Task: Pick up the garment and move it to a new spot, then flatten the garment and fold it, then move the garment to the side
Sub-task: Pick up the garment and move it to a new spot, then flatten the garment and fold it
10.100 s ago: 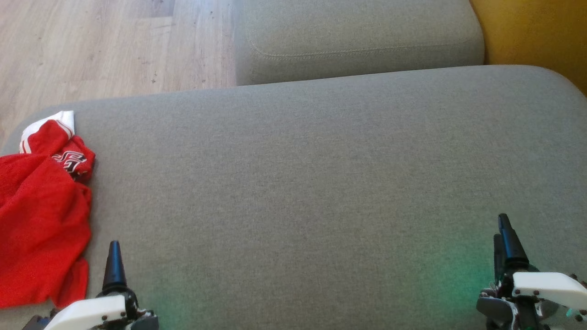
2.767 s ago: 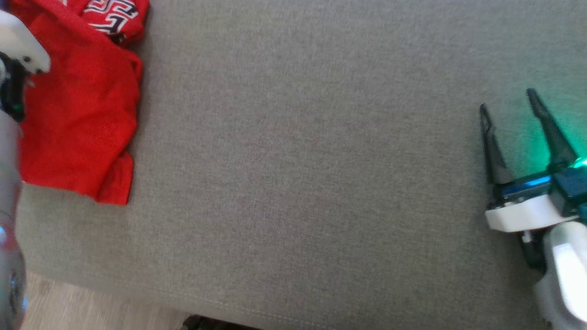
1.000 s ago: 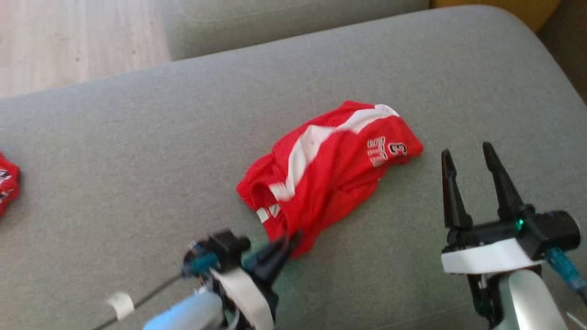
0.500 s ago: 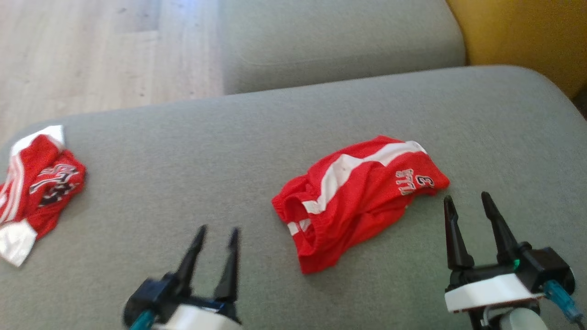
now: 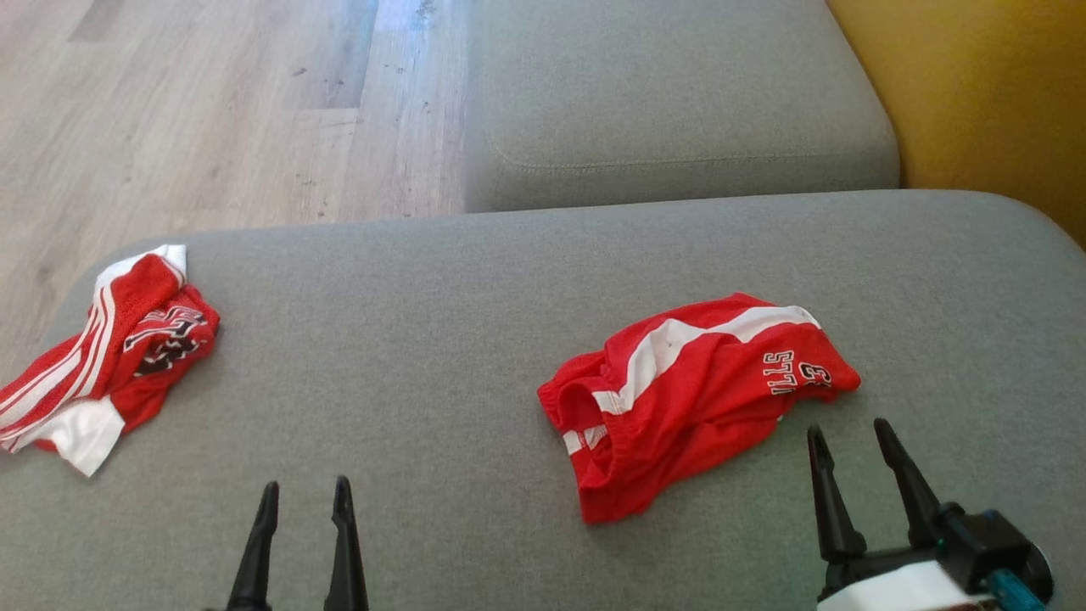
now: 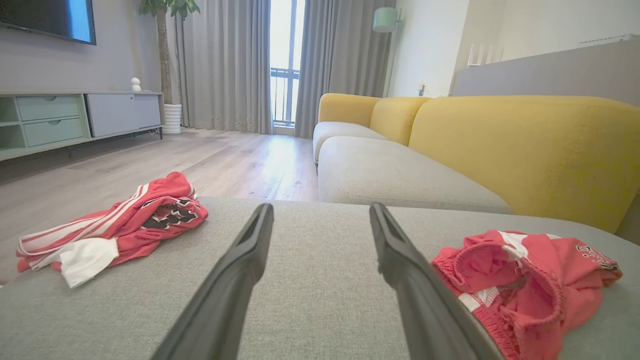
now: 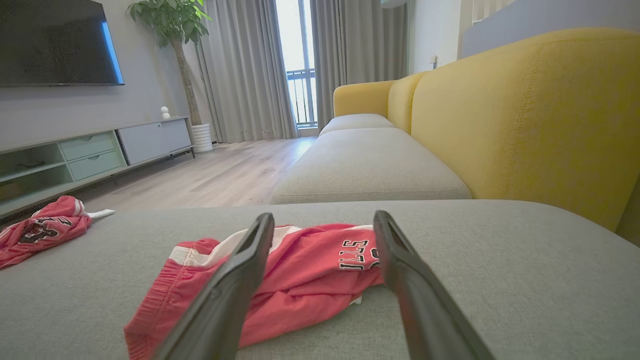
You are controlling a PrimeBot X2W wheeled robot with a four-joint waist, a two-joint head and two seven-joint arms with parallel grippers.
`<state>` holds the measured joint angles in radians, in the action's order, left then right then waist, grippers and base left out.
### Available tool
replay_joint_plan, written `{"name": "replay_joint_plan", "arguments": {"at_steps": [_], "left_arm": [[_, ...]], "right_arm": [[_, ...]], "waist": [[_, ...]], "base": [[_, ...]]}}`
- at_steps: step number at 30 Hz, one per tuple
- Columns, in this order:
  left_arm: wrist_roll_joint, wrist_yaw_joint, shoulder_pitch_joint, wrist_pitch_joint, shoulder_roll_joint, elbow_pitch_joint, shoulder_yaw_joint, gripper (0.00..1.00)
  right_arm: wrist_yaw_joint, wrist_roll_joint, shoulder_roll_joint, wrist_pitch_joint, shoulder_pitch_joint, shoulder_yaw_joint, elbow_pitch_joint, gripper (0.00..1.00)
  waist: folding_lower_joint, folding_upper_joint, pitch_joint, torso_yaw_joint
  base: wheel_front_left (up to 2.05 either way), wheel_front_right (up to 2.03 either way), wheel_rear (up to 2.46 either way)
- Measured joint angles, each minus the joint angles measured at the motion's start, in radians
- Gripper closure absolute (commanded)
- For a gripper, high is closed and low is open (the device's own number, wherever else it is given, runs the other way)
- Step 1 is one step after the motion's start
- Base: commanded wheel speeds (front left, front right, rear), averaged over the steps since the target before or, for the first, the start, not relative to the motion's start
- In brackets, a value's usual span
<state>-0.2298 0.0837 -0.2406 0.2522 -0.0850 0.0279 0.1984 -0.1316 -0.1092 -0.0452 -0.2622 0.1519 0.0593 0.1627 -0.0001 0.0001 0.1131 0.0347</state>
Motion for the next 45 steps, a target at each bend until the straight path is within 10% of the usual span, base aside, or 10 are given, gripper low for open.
{"name": "replay_joint_plan", "arguments": {"at_steps": [34,45], "left_arm": [[0.068,-0.041,-0.03,0.0,0.026,0.06,0.02,0.0],[-0.222,-0.125,0.182,-0.077,0.027,0.204,0.222,0.0]], "right_arm": [[0.0,-0.004,0.001,0.003,0.024,0.042,0.008,0.0],[0.0,0.002,0.001,0.003,-0.002,0.048,-0.006,0.0]], "waist": [[0.0001,0.0,0.003,-0.016],[0.0002,0.0,-0.06,-0.07]], "base": [[0.0,0.0,0.0],[0.0,0.0,0.0]]}}
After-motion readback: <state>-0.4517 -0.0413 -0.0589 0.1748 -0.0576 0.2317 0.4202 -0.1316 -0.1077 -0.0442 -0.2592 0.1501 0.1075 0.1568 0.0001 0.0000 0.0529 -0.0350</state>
